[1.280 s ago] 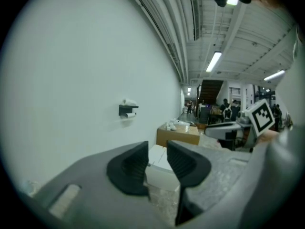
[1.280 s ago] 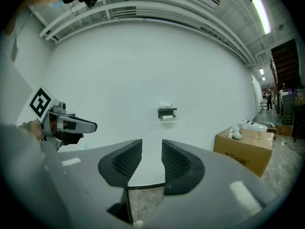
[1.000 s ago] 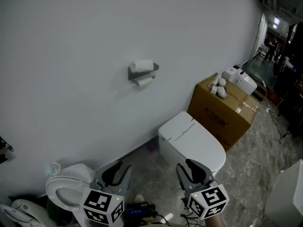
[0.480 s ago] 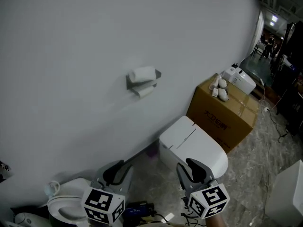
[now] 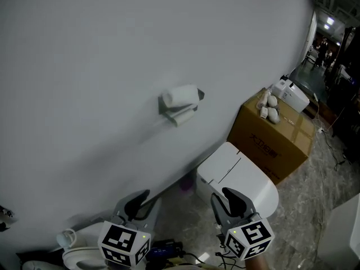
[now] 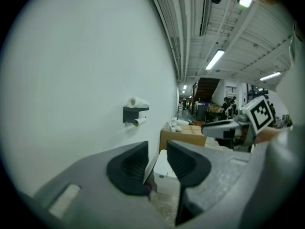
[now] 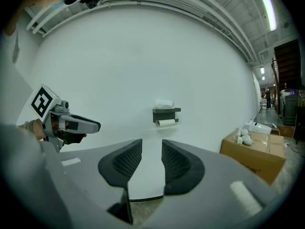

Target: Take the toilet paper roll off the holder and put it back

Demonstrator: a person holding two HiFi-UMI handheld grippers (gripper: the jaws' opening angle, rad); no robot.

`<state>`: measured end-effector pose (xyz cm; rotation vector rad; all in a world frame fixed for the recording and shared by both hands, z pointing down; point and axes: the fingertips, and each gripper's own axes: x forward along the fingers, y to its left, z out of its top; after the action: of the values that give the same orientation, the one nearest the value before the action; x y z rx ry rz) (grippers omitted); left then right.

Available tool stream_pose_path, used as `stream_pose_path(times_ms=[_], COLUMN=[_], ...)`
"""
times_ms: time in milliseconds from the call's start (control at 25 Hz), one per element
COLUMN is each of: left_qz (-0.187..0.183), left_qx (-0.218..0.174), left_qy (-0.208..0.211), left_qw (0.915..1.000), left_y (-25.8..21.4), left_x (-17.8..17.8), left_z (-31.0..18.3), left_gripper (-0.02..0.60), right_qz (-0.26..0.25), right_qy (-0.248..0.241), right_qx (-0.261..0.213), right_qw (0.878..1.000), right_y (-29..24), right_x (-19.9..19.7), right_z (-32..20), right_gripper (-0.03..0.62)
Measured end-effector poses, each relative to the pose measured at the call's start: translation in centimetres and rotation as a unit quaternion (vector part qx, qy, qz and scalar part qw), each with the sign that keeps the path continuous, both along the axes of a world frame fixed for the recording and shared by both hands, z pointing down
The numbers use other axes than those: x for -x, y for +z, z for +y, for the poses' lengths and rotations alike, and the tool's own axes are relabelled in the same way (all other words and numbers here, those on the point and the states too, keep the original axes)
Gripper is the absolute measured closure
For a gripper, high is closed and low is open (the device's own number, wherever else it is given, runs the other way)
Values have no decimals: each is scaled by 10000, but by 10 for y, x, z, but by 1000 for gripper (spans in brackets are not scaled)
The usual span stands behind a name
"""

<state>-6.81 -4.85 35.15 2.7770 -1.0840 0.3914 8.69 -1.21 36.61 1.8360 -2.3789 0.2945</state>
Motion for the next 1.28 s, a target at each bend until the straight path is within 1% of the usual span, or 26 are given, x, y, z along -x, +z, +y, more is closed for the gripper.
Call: stream_pose_path(times_ms=[320, 560, 760, 1000, 1280], left_qz=[-66, -42, -34, -61, -52], left_qx=[38, 72, 27, -41, -155], left_qy=[69, 96, 133, 89, 109], left_qw=[9999, 9999, 9999, 9999, 9998], left_y=[4, 8, 6, 2, -8], left_x=[11, 14, 8, -1, -25], left_z=[-23, -32, -40, -60, -93], left_gripper=[471, 471, 466, 462, 454], right_qz=[-36, -27, -29, -47, -57], right_qy=[-30, -14, -38, -120, -121], right_qx=[92, 128, 148, 96, 83], right_qw=[9999, 9999, 9999, 9999, 9999], right_y=[5, 10, 14, 12, 8], right_x=[18, 21, 17, 11, -10], right_z=[-25, -31, -40, -62, -92], right_gripper=[479, 479, 479, 479, 479])
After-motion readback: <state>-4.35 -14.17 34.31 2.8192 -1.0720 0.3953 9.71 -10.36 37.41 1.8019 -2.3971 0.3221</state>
